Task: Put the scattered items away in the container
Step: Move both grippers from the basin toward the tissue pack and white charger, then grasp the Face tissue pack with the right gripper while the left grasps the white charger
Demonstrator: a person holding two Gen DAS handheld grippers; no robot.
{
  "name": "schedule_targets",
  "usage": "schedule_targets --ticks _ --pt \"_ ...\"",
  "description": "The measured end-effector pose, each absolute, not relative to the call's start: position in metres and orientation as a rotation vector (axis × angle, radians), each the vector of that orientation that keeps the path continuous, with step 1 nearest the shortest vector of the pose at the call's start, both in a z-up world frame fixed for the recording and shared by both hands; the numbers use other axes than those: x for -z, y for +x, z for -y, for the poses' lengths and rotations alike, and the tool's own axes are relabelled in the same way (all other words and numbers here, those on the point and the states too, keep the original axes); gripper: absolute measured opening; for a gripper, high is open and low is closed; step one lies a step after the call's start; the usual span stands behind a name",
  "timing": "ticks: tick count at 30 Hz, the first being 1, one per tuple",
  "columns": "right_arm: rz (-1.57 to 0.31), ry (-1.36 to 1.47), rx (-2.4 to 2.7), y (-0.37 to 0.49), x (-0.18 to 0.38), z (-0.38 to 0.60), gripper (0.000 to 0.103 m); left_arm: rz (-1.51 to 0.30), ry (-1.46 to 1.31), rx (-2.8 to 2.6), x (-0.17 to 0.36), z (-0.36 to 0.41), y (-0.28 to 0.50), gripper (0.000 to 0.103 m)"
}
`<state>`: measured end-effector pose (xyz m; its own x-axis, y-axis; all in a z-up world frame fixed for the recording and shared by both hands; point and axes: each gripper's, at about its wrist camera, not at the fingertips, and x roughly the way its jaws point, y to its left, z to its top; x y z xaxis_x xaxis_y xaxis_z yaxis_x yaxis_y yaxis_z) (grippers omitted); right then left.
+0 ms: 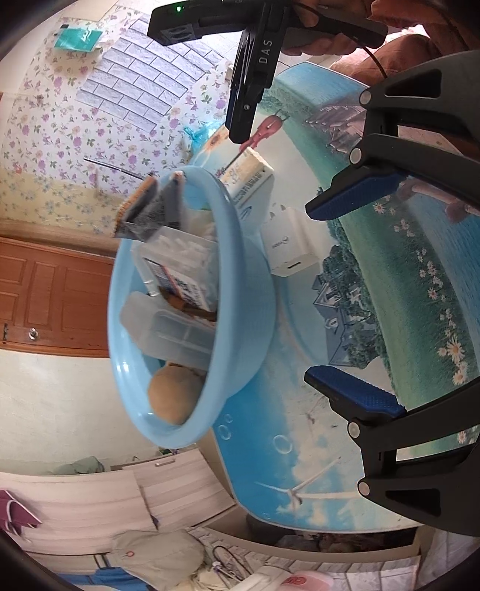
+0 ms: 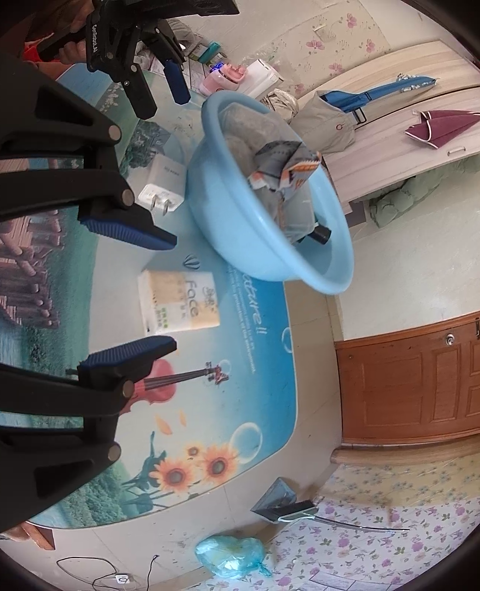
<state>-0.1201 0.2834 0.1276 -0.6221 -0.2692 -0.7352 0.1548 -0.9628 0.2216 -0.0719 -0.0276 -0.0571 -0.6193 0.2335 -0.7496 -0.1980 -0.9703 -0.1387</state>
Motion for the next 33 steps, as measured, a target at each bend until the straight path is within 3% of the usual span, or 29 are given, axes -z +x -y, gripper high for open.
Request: schedule_targets --ticks 18,21,27,28,31,33 --pt "0.197 1.272 2.622 -0.123 -0.113 -0.291 0.048 0.072 -1.298 -2.597 0.076 0.009 -0.081 0.084" --pt "0.157 1.29 2.621 -0.13 -0.106 -0.283 0.062 0.087 -1.311 -2.607 0.079 0.003 -0.085 0.087" --pt "0.091 1.303 2.592 -0.144 -0.096 -0.268 0.063 0.164 -1.324 -2.628 0.081 -0.009 -0.093 0.089" --pt "0.082 1.298 2.593 -0.145 -0.095 -0.267 0.063 0.171 -1.327 -2.633 0.081 -0.01 -0.094 0.089" --pt "0.065 1.309 2.592 -0.148 -0.09 -0.265 0.045 0.149 -1.334 -2.642 0.083 -0.018 -0.097 0.089" --pt "0.08 1.301 2.587 -0.146 -0.09 -0.267 0.044 0.132 -1.334 -2.65 0.084 -0.024 -0.098 0.089"
